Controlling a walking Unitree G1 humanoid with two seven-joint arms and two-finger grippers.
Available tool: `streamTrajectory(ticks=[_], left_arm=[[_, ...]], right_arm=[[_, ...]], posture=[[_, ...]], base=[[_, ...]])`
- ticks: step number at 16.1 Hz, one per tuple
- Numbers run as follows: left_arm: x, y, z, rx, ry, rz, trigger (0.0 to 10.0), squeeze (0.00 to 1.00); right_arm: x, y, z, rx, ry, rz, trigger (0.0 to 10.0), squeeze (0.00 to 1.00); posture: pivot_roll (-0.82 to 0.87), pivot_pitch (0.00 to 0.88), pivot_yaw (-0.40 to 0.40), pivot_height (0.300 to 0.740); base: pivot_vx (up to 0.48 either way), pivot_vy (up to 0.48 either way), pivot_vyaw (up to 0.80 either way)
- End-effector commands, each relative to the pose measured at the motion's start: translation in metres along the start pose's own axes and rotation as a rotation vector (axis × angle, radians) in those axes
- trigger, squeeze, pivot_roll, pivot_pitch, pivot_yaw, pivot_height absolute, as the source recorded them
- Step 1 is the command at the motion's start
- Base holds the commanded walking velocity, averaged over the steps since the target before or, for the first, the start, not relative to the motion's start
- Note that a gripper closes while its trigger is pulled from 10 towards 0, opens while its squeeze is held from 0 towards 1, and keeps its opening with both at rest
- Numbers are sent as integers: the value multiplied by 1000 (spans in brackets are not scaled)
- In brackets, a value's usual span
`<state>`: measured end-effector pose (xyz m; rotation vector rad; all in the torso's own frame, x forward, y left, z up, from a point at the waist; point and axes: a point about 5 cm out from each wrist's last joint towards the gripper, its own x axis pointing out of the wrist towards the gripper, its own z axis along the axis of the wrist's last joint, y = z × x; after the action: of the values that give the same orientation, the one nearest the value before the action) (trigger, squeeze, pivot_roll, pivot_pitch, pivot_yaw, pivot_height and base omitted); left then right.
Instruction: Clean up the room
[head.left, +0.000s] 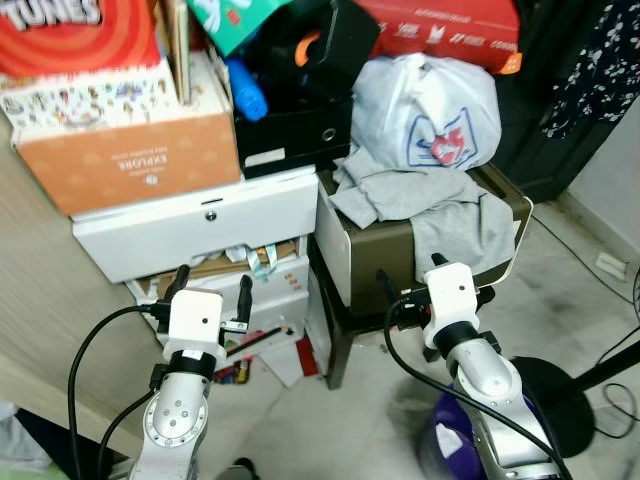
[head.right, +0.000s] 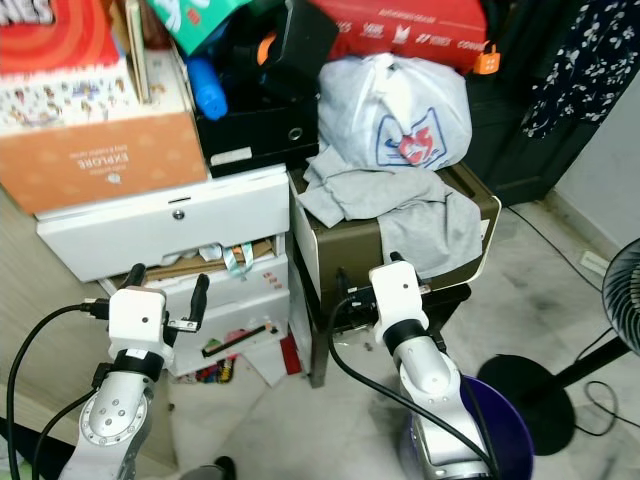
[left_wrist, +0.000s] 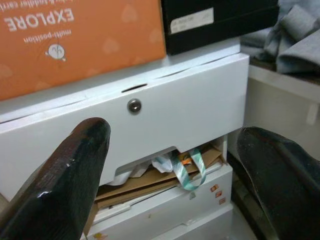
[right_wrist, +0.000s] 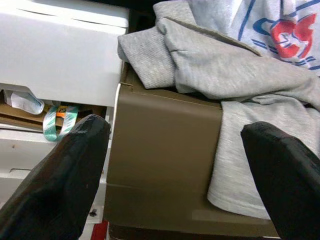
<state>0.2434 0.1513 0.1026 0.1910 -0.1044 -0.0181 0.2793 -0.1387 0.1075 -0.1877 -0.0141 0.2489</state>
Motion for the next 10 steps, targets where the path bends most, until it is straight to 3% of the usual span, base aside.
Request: streamTrajectory(ticks=[1, 10], left_arm=[[0, 1, 1, 8, -1, 0, 10000, 0], [4, 6, 1, 17, 3, 11, 10000, 0]], right_arm=[[1, -1, 0, 3, 5, -5, 10000, 0], [4, 3, 2, 4, 2, 2, 10000, 0]], posture=[[-34, 133, -80, 740], [-35, 140, -79, 740]], base=[[0, 0, 0], [0, 0, 0]])
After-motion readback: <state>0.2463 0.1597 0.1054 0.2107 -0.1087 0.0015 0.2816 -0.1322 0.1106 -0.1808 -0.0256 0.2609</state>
